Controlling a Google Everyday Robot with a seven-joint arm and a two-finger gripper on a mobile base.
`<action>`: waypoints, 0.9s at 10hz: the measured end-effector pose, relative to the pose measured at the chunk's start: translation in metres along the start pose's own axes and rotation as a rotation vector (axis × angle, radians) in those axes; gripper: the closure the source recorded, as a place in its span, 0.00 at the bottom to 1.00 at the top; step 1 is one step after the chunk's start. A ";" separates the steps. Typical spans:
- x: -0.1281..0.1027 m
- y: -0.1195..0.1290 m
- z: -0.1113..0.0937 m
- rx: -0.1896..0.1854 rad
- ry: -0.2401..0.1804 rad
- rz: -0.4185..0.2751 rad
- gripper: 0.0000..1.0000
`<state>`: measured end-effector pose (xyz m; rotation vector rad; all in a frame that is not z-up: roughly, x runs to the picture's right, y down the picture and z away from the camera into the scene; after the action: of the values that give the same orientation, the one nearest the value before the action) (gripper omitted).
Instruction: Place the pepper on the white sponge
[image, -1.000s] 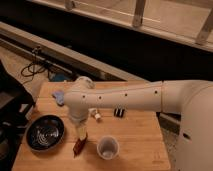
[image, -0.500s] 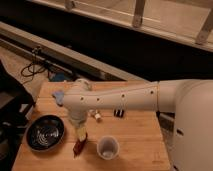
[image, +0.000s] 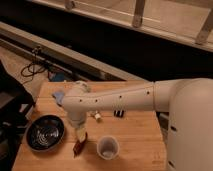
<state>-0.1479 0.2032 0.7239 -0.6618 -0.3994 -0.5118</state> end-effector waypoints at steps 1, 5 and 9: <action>0.000 0.000 0.002 -0.001 0.001 -0.003 0.25; 0.000 -0.001 0.011 -0.030 0.016 -0.025 0.25; 0.004 0.006 0.028 -0.066 0.022 -0.028 0.25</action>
<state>-0.1464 0.2251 0.7433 -0.7142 -0.3732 -0.5600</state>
